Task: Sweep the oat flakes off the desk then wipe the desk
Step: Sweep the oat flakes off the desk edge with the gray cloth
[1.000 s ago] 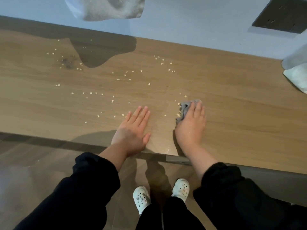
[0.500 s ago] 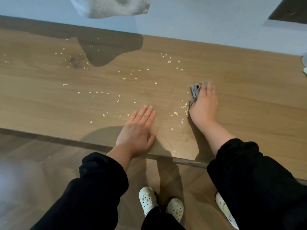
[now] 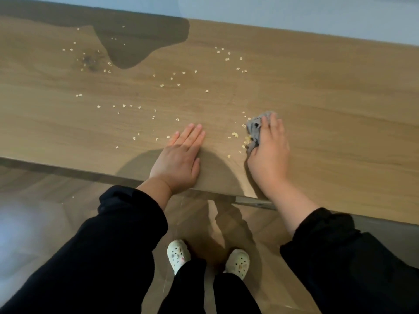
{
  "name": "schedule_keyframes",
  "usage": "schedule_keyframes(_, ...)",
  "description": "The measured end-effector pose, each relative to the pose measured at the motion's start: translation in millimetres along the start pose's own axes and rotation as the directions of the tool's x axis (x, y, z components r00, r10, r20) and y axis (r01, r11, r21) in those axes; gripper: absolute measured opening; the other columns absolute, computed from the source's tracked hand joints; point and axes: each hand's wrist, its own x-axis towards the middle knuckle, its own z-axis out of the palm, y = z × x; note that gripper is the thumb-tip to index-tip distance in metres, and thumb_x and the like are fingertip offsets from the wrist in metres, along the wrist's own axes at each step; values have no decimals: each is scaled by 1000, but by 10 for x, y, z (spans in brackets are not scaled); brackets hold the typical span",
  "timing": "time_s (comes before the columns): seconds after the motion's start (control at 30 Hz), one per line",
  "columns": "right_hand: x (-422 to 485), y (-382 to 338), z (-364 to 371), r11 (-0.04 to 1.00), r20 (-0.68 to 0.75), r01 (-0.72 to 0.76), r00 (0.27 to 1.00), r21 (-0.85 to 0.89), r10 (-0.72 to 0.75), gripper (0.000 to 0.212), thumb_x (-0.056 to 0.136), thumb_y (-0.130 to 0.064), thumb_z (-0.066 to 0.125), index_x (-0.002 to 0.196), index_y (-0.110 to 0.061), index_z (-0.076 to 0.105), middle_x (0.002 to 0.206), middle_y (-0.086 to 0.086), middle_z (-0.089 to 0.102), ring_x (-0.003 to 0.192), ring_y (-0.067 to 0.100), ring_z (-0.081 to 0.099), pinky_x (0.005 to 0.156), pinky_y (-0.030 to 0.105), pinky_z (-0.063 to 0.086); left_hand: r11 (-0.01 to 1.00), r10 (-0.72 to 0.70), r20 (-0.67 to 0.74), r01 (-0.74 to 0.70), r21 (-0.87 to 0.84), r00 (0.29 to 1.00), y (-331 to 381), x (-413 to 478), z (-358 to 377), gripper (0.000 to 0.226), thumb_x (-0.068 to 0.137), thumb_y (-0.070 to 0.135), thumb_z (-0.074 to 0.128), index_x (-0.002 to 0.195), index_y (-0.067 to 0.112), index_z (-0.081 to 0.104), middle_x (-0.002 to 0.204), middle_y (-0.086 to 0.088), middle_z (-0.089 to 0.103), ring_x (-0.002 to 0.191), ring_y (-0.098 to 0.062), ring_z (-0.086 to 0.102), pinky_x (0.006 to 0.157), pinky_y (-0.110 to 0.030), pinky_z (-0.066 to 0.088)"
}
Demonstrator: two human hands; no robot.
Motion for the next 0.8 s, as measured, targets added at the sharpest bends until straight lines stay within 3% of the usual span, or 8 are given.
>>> schedule_keyframes(0.13,-85,119,-84,999,62,19,998,-42,-16,77,89,1,44,155,-11,5,163,5,-5,150,20,-5,122,37,-3,1000,-3,-6,3,-10,1000,5,-1,-6,73,84,35,17,151,8,22,160,-8,17,148,-22,9,119,-34,1)
schedule_keyframes(0.27,-310,494,-179,967,-100,-253,964,-40,248,75,90,0,47,155,-10,12,163,7,4,150,23,3,122,46,5,999,22,-22,-23,-23,1000,12,-20,-7,68,87,32,20,149,3,28,157,-12,24,147,-26,16,119,-40,9)
schedule_keyframes(0.37,-557,308,-35,937,-158,-349,925,5,346,73,90,-2,48,154,-7,14,163,11,6,150,28,5,122,46,8,999,35,-34,-36,-16,999,19,-18,-12,63,92,28,26,149,2,26,158,-12,21,148,-26,14,120,-40,6)
schedule_keyframes(0.43,-635,8,101,941,-128,-337,933,6,335,76,91,-6,51,155,-8,9,163,10,1,150,27,0,122,42,3,999,29,-5,-29,-18,1000,13,-19,-22,62,93,26,30,151,4,20,160,-10,14,149,-23,7,120,-36,-1)
schedule_keyframes(0.53,-715,-331,242,976,-66,-218,974,-26,216,80,94,-12,53,155,-10,2,163,9,-5,150,25,-6,121,38,-2,993,32,-37,-36,-113,999,14,-49,-46,64,90,27,29,149,2,25,159,-12,18,148,-24,9,120,-32,-1)
schedule_keyframes(0.63,-731,-193,146,993,-9,-107,994,-47,107,77,94,-10,49,155,-12,2,163,8,-5,150,24,-6,122,40,0,993,21,-36,-25,-117,999,-31,-110,-68,59,97,22,36,150,3,22,160,-11,15,149,-23,6,120,-32,-1)
schedule_keyframes(0.7,-742,88,18,980,-76,-193,979,-52,189,78,92,-9,51,156,-13,6,163,7,0,150,24,-2,122,44,2,999,23,-28,-24,-33,999,-148,-203,-112,60,98,24,37,152,7,15,161,-8,8,149,-20,0,120,-33,-4)
schedule_keyframes(0.8,-759,345,-79,884,-176,-467,869,12,462,77,93,-8,52,155,-11,7,163,9,1,150,28,2,121,47,5,996,-8,-21,10,92,1000,-460,-432,-191,63,98,27,35,153,10,8,161,-7,0,148,-20,-8,116,-37,-9)
